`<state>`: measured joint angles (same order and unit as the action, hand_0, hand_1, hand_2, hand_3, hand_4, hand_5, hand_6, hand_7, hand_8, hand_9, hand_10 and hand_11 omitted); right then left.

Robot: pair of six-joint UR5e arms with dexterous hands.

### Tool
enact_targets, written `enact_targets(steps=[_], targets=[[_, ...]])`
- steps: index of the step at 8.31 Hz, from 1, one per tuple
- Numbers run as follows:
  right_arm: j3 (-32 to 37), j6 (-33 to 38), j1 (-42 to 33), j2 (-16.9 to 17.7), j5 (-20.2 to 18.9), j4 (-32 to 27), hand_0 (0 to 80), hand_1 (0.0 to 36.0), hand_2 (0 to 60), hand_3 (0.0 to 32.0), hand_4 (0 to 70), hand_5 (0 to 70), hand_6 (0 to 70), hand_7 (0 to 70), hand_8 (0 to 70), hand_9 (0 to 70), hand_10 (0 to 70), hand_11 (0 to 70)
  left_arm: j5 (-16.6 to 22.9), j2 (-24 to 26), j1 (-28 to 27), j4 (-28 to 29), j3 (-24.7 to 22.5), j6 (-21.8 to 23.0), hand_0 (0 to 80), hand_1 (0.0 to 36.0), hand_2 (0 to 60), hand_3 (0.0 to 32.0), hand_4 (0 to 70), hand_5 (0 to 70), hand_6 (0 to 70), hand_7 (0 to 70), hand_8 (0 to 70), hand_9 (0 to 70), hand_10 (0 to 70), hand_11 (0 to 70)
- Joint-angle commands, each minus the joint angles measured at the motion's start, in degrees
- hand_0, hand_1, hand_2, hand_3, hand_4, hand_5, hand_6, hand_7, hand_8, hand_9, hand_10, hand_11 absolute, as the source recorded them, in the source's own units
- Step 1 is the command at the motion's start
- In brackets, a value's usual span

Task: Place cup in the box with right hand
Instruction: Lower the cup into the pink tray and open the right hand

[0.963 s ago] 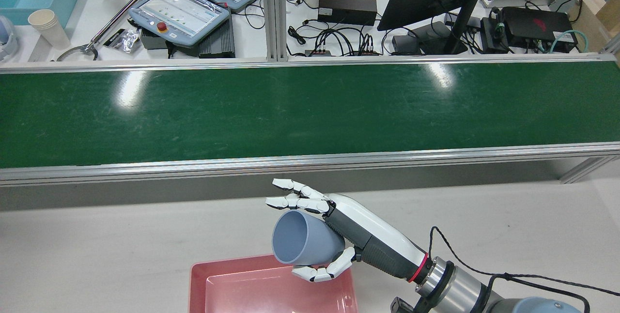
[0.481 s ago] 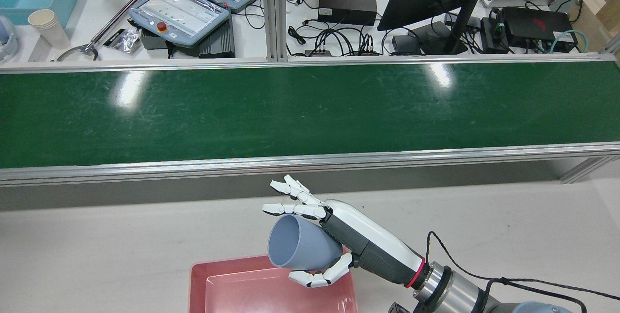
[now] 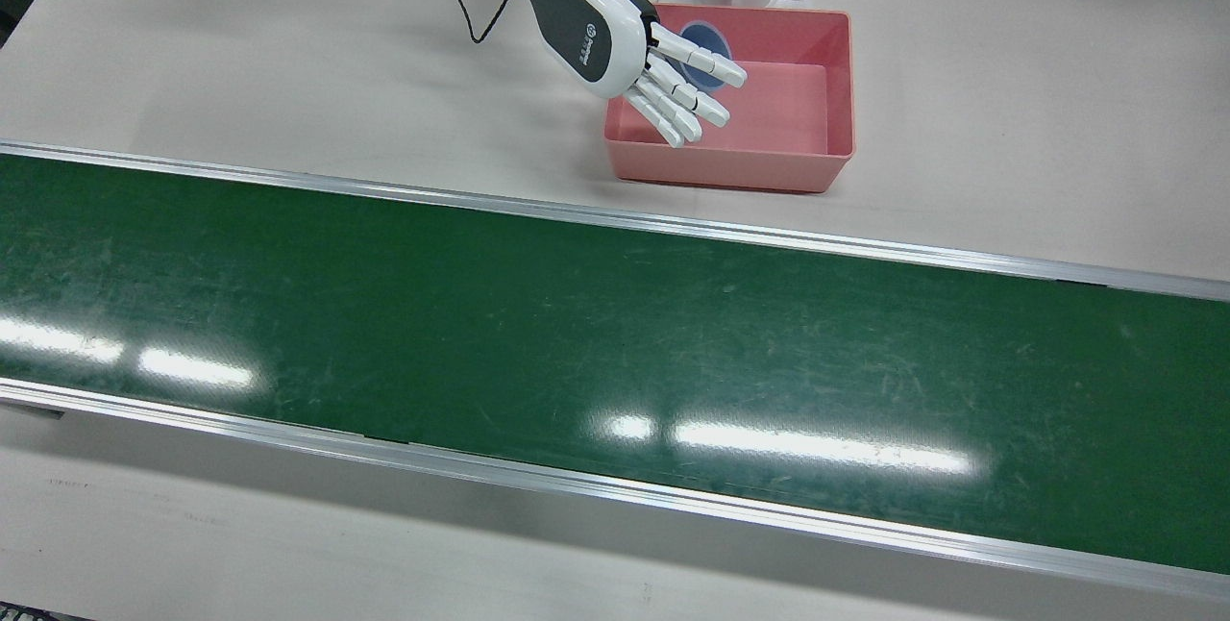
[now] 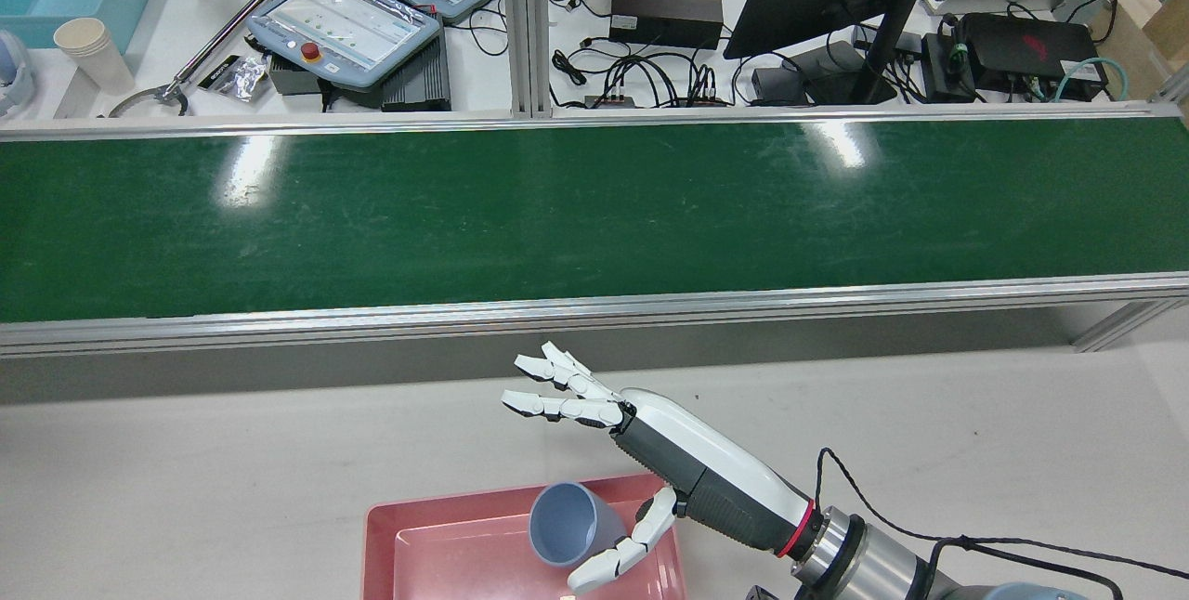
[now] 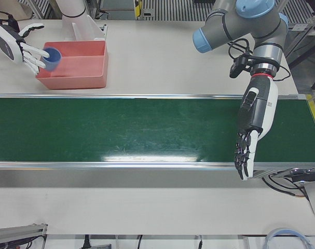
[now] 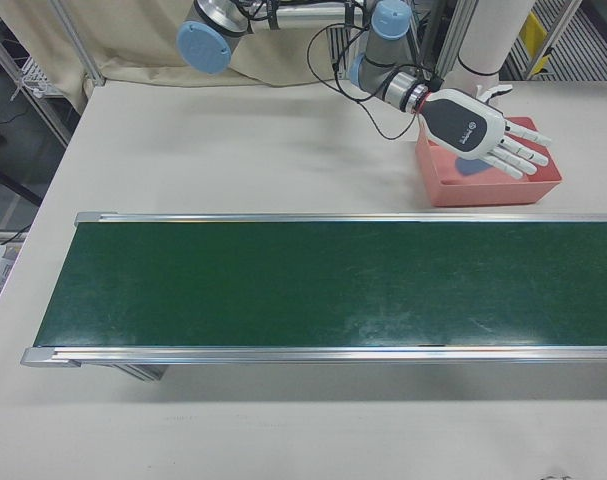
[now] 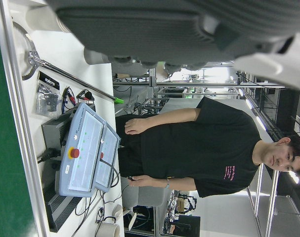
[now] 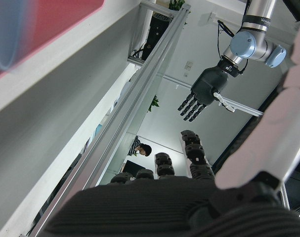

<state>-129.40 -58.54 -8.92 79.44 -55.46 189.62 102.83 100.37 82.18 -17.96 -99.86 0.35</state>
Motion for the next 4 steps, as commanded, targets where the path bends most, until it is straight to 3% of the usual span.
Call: enact_targets(steps=[1,3,4], targets=[[0.0,0.1,0.2,0.0,0.0,0.0,34.9,6.3,2.4,0.0,0.0,1.1,3.3,14.4,0.0,2.1,0.0,0.0,0.0,0.0,0.0,0.0,0.0,0.0,0.0,0.0,0.0,0.0,0.0,0.0,0.0,0.0,0.0,0.0,0.0,0.0],[-0.4,1.2,0.1,0.2,-0.2,0.3,37.9,8.9,8.3,0.0,0.0,2.0,3.6,14.9,0.0,2.7,0.0,0.0,0.0,0.0,0.0,0.0,0.0,0.0,0.0,0.0,0.0,0.0,0.0,0.0,0.0,0.0,0.0,0.0,0.0,0.0],[-0.4,3.1,-1.1,0.4,-0.2,0.4,39.2,10.2,10.3,0.0,0.0,2.5,5.3,22.7,1.1,7.1,0.0,0.0,0.0,0.0,0.0,0.0,0.0,0.0,0.0,0.0,0.0,0.0,0.0,0.0,0.0,0.0,0.0,0.0,0.0,0.0]])
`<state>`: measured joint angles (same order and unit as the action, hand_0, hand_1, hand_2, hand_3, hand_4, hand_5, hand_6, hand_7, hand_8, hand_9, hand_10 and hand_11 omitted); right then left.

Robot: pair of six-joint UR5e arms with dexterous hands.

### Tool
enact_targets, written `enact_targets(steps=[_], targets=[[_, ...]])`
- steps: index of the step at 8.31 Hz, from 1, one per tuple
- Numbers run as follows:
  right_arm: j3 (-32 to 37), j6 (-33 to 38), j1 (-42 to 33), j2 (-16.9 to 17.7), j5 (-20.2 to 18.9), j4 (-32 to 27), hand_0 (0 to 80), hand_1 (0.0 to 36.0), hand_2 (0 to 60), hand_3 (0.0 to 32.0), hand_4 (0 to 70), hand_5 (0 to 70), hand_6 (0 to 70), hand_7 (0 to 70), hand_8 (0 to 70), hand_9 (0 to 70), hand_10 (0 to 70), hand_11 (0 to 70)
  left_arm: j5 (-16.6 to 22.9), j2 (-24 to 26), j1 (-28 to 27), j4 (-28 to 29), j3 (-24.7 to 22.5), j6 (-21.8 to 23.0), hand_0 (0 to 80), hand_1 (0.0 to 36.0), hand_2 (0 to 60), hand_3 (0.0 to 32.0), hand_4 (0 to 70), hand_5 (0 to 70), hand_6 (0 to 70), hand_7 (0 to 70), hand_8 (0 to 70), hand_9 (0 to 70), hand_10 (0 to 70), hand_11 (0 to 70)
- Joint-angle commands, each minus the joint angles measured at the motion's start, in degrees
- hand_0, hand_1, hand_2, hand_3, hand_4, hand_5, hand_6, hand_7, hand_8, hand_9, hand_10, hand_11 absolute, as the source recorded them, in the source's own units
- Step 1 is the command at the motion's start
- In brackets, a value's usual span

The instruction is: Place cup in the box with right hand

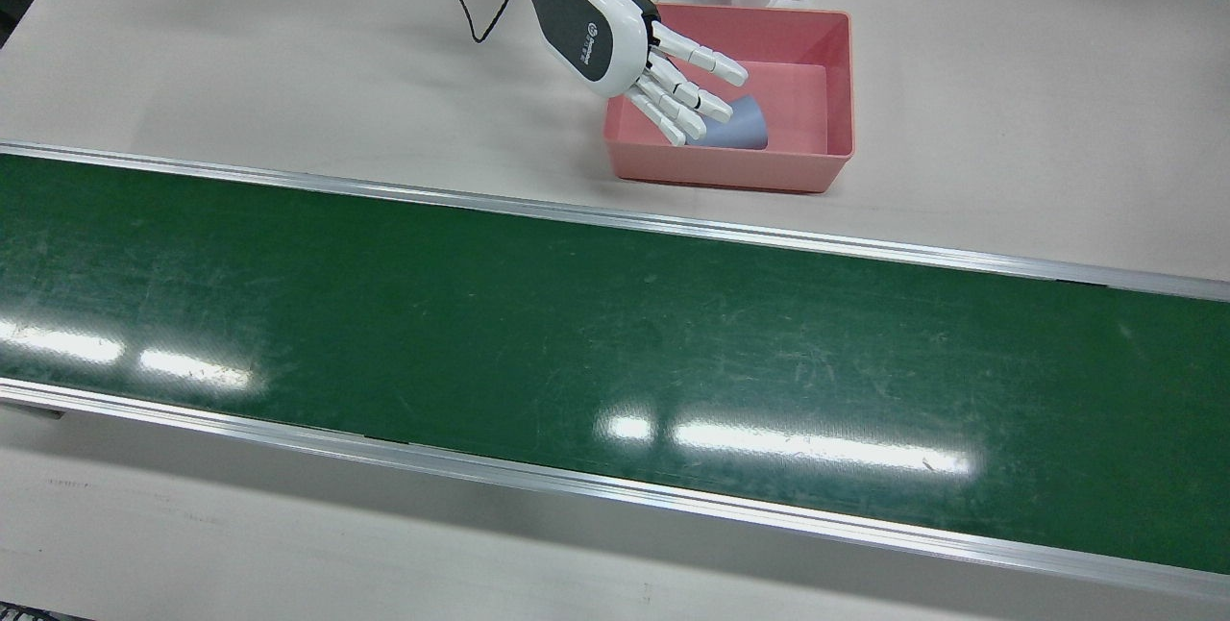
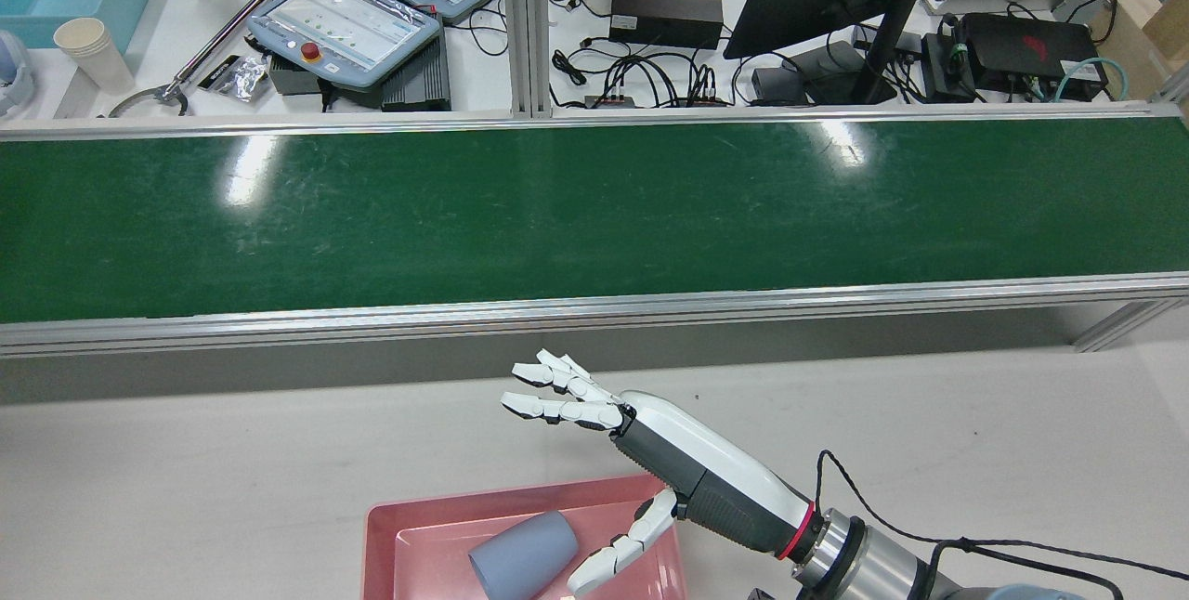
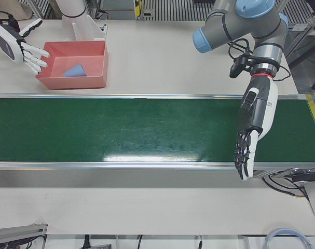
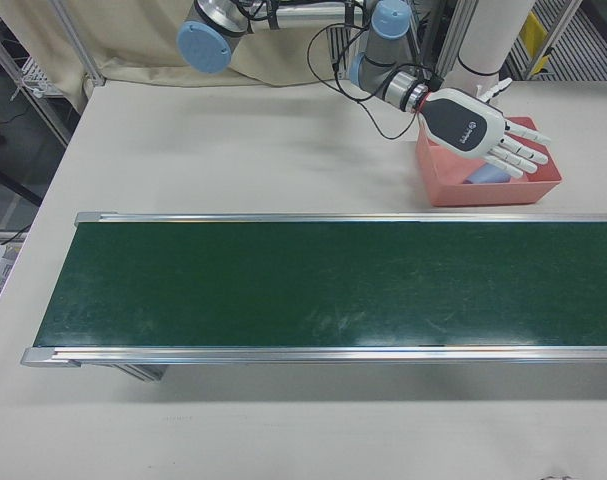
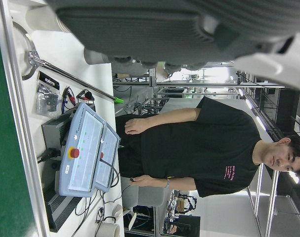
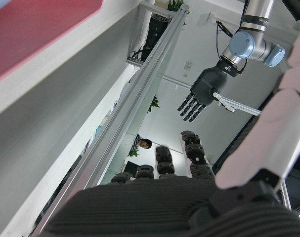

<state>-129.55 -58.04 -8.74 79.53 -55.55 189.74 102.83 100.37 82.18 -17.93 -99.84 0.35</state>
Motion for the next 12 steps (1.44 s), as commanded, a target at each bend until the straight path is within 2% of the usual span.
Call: enact_targets(steps=[1,2,5,6,8,9,10,12], targets=[[-0.3,5.2,-5.3,0.9,-0.8,0.4,38.7,9.7,10.0,0.0,0.0,3.0,7.3,31.7,4.9,13.8,0.0,0.0,0.0,0.0,0.0,-0.1,0.0,0.0,0.0,0.0,0.0,0.0,0.0,0.0,0.0,0.0,0.0,0.0,0.0,0.0],[-0.3,9.4,-9.8,3.6,-1.0,0.6,38.8,9.8,10.3,0.0,0.0,3.2,7.6,32.7,5.5,14.7,0.0,0.0,0.0,0.0,0.0,0.0,0.0,0.0,0.0,0.0,0.0,0.0,0.0,0.0,0.0,0.0,0.0,0.0,0.0,0.0],[0.0,20.0,-21.4,13.3,-1.2,0.7,38.8,10.2,10.4,0.0,0.0,3.3,6.0,24.3,4.2,11.7,0.0,0.0,0.0,-0.1,0.0,0.0,0.0,0.0,0.0,0.0,0.0,0.0,0.0,0.0,0.0,0.0,0.0,0.0,0.0,0.0],[1.0,20.9,-26.6,14.9,-4.1,0.7,38.6,10.1,10.4,0.0,0.0,3.3,5.7,22.2,4.3,11.4,0.0,0.0,0.0,-0.1,0.0,0.0,-0.1,0.0,0.0,0.0,0.0,0.0,0.0,0.0,0.0,0.0,0.0,0.0,0.0,0.0],[9.7,27.0,-40.6,15.1,-13.2,0.3,38.7,10.1,10.6,0.0,0.0,3.3,5.5,20.8,4.4,11.4,0.0,0.1,0.0,0.0,0.0,0.0,-0.1,0.0,0.0,0.0,0.0,0.0,0.0,0.0,0.0,0.0,0.0,0.0,0.0,0.0],[14.4,29.2,-46.7,15.1,-16.1,0.2,38.5,10.0,10.4,0.0,0.0,3.3,5.0,17.8,4.8,11.5,0.0,0.7,0.0,-0.1,0.0,0.0,0.0,0.0,0.0,0.0,0.0,0.0,0.0,0.0,0.0,0.0,0.0,0.0,0.0,0.0],[18.2,29.6,-51.6,15.1,-18.3,-0.9,38.4,9.9,10.4,0.0,0.0,3.4,4.8,16.3,5.2,11.7,0.0,1.1,0.0,-0.1,0.0,0.0,0.0,0.0,0.0,0.0,0.0,0.0,0.0,0.0,0.0,0.0,0.0,0.0,0.0,0.0],[31.0,33.9,-58.6,15.0,-19.6,-10.3,39.2,10.7,11.4,0.0,0.0,3.5,4.9,17.4,4.5,10.9,0.0,0.0,0.0,-0.1,0.0,-0.1,-0.1,0.0,0.0,0.0,0.0,0.0,0.0,0.0,0.0,0.0,0.0,0.0,0.0,0.0]])
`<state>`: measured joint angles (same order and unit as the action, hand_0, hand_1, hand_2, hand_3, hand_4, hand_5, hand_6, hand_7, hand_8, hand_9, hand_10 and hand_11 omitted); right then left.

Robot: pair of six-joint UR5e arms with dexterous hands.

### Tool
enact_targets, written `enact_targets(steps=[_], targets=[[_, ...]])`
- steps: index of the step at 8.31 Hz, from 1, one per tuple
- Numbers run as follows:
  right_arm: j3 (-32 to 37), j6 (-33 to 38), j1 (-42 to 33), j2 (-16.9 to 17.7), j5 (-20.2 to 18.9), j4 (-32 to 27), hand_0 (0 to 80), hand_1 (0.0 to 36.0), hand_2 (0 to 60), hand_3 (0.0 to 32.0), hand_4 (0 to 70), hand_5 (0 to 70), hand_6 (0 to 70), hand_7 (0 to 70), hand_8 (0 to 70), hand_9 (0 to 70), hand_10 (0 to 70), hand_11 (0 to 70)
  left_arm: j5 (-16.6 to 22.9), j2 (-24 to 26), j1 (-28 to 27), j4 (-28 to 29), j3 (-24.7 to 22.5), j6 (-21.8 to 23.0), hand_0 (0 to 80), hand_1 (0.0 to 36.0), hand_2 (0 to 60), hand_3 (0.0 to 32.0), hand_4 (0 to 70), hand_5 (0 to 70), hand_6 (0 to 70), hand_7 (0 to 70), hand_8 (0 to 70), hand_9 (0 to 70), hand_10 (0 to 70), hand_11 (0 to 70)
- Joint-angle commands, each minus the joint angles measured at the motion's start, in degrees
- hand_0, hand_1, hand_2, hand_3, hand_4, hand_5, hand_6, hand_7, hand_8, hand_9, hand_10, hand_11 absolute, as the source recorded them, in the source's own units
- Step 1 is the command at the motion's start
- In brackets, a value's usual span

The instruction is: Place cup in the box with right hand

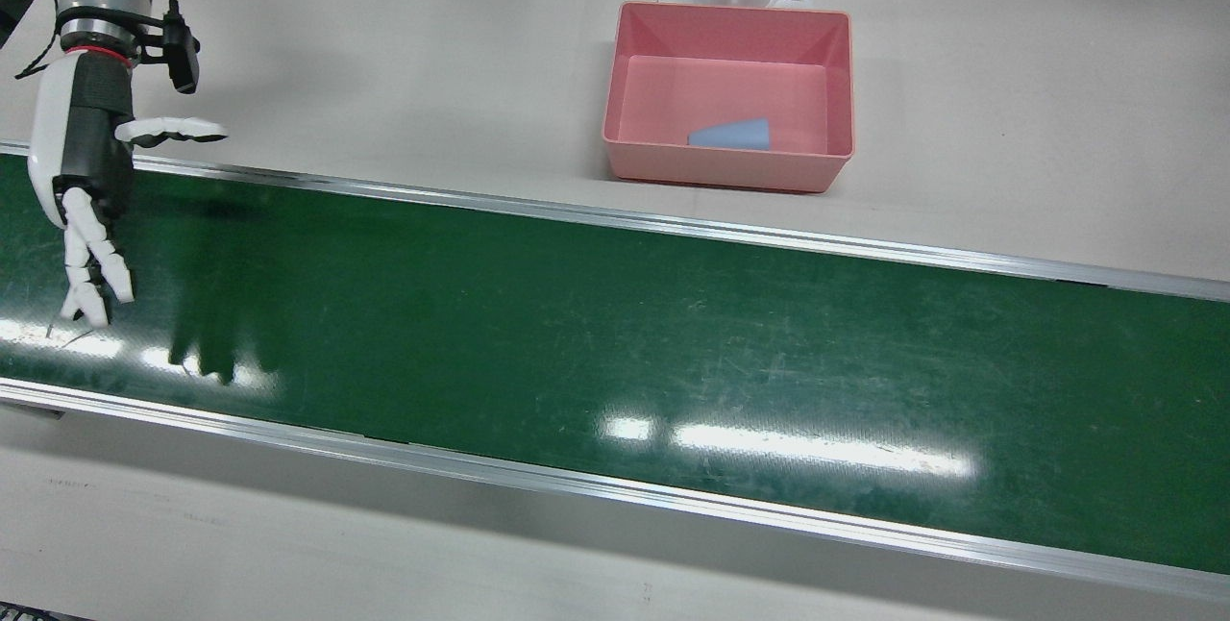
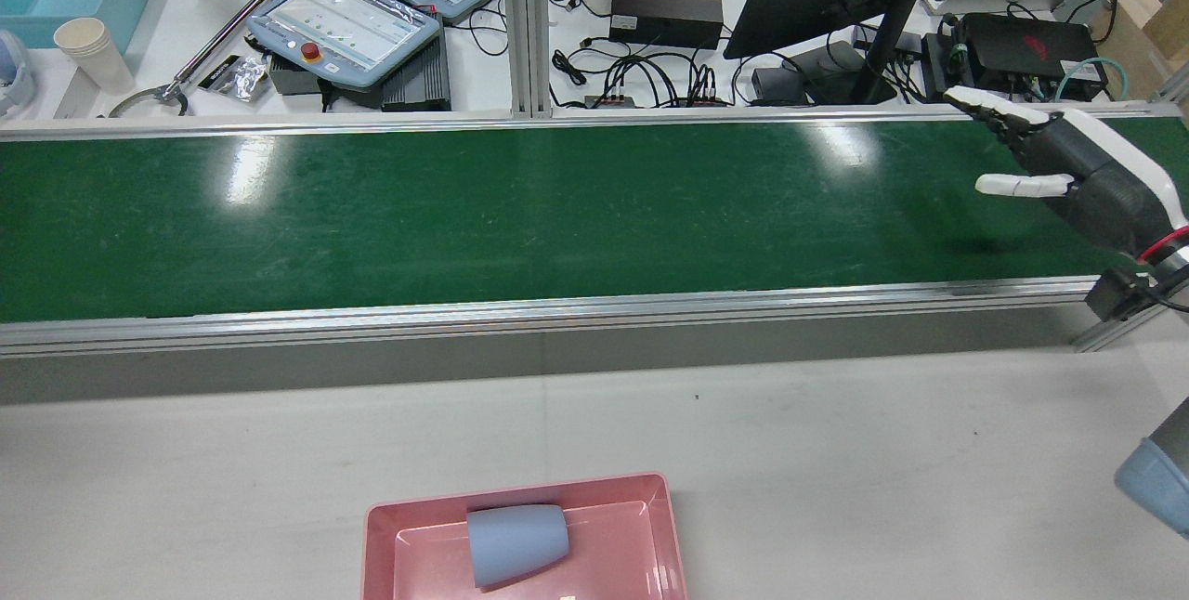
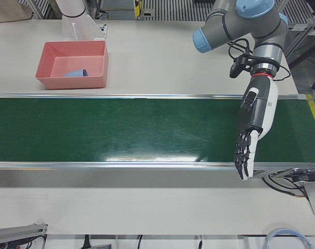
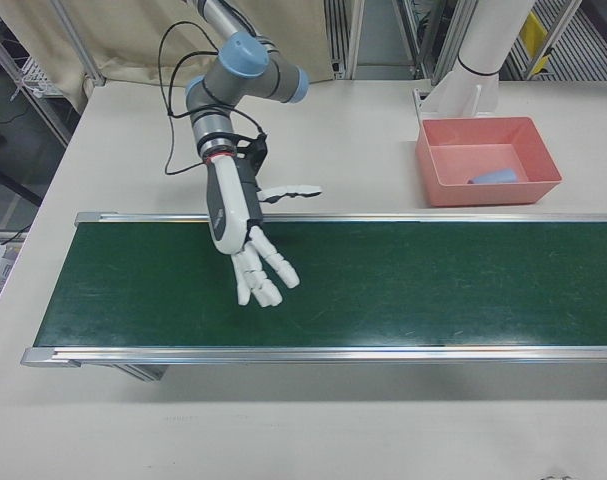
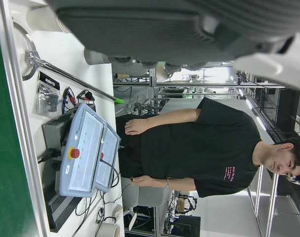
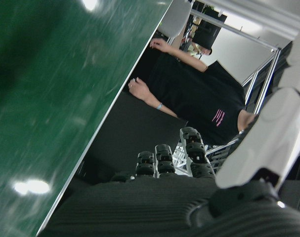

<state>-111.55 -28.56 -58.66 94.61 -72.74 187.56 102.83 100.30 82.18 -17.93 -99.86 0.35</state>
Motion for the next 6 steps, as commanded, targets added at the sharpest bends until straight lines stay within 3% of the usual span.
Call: enact_targets(steps=[1,4,6], targets=[[15.9,4.9,-11.4,-0.1,-2.8,-9.6,39.8,11.2,12.0,0.0,0.0,3.5,4.6,15.5,4.1,10.0,0.0,0.0,0.0,0.0,0.0,-0.1,-0.1,0.0,0.0,0.0,0.0,0.0,0.0,0.0,0.0,0.0,0.0,0.0,0.0,0.0],[17.9,6.5,-13.7,-0.4,-3.4,-9.1,38.1,9.5,11.0,0.0,0.0,3.1,3.6,9.6,4.1,8.3,0.2,1.4,0.0,0.0,0.0,0.0,-0.1,0.0,0.0,0.0,0.0,0.0,0.0,0.0,0.0,0.0,0.0,0.0,0.0,0.0],[16.7,7.6,-14.1,-5.6,-3.3,-9.1,40.8,11.5,13.3,0.0,0.0,3.1,4.7,17.0,2.6,7.1,0.0,0.0,0.0,0.1,0.0,0.0,-0.1,0.0,0.0,0.0,0.0,0.0,0.0,0.0,0.0,0.0,0.0,0.0,0.0,0.0]])
